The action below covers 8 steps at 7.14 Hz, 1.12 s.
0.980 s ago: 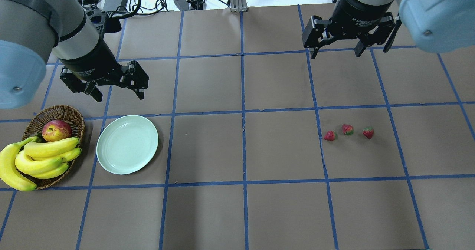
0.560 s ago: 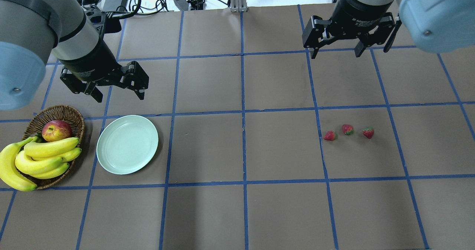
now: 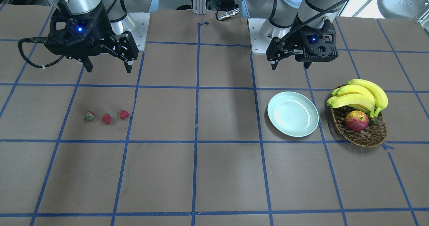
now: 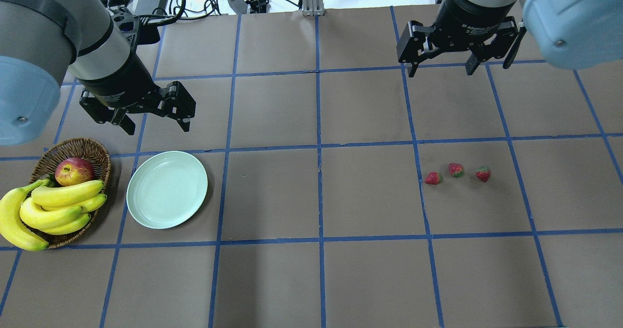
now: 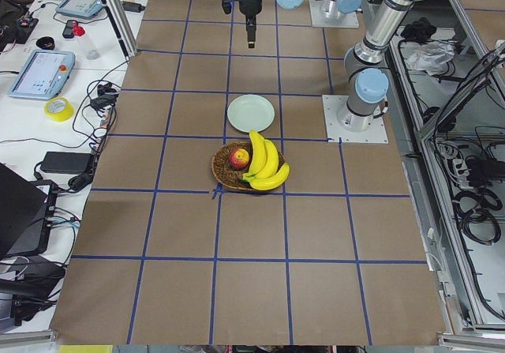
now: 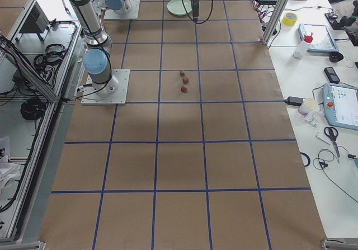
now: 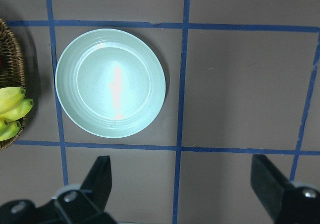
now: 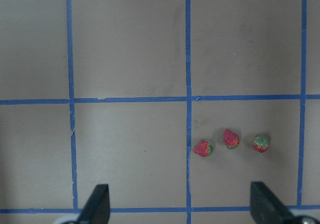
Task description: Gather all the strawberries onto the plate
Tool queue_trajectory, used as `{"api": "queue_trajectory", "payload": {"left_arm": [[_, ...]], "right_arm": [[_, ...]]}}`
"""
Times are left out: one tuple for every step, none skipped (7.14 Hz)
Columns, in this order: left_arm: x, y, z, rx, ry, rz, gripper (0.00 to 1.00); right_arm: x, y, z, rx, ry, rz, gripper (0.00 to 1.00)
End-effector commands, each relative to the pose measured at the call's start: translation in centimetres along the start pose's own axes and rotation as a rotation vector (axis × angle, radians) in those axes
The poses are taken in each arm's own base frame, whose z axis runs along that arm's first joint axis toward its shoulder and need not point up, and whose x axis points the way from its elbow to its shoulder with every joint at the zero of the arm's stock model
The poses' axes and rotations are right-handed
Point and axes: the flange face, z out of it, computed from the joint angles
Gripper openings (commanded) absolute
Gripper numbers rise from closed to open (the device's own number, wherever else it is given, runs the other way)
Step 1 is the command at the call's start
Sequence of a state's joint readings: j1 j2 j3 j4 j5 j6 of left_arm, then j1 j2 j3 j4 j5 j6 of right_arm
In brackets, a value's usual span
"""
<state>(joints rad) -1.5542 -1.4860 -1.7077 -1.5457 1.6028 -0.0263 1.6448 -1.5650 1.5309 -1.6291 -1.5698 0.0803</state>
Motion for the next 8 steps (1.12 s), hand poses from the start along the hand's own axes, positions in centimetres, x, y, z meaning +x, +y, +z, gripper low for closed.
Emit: {"api": "queue_trajectory", "payload": {"left_arm": [[0.1,0.0,0.1,-0.002,0.0,0.002,1.0],[0.1,0.0,0.1,-0.002,0.0,0.002,1.0],[0.0,0.0,0.1,-0.002,-0.002,0.002,1.0],[0.1,0.0,0.1,-0.002,0.0,0.002,1.0],[0.1,0.1,0.0,-0.002,0.0,0.003,1.0],[0.0,0.1,0.2,-0.005,-0.002,0.002,1.0],[0.0,0.0,0.3,-0.005,-0.002,0.002,1.0],[0.0,0.0,0.3,-0.007,-0.002,0.002,1.0]], "right_arm": [[0.0,0.0,0.0,-0.002,0.003,0.0,1.0],[0.1,0.0,0.1,-0.003,0.006,0.0,1.0],[0.1,-0.2,0.4,-0.012,0.005,-0.002,1.0],[0.0,-0.4,1.5,-0.04,0.0,0.006,1.0],[-0.1,-0.9,4.3,-0.09,0.003,0.011,1.0],[-0.1,-0.6,8.1,-0.156,0.009,0.045,1.0],[0.5,0.0,11.7,-0.196,0.025,0.065,1.0],[1.2,0.7,15.5,-0.21,0.031,0.094,1.0]]}}
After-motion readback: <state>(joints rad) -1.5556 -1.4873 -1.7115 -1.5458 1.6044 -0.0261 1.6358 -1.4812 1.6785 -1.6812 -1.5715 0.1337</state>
